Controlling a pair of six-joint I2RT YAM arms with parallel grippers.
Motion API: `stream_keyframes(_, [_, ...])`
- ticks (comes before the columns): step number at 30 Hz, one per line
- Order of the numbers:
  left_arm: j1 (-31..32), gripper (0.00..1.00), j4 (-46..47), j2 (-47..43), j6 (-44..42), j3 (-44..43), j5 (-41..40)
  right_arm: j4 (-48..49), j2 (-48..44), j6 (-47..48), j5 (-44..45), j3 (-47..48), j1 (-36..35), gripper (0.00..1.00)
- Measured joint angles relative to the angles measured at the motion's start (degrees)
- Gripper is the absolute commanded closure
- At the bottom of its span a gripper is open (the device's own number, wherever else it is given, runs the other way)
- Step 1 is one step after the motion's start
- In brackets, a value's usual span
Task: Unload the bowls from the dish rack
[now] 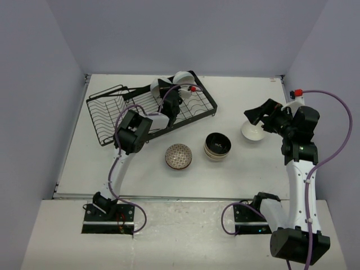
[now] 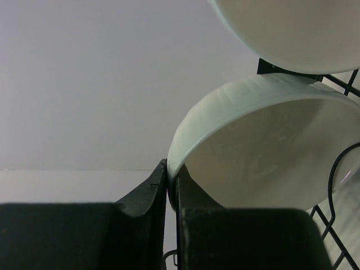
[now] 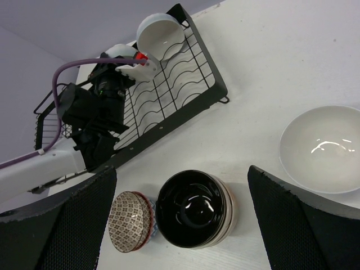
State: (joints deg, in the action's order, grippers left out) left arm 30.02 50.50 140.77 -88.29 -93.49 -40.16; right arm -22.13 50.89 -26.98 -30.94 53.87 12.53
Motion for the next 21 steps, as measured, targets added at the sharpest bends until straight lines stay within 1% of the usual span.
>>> stream_keyframes(5, [-0.5, 1.0, -1.8, -1.2, -0.5, 1.1, 0.2, 0.5, -0.3, 0.0, -0.2, -0.3, 0.0, 0.01])
stream_keyframes(21, [-1.3, 1.0, -1.5, -1.4, -0.2, 1.5, -1.0, 0.8, -0.5, 0.0, -0.4, -0.8, 0.0, 0.01])
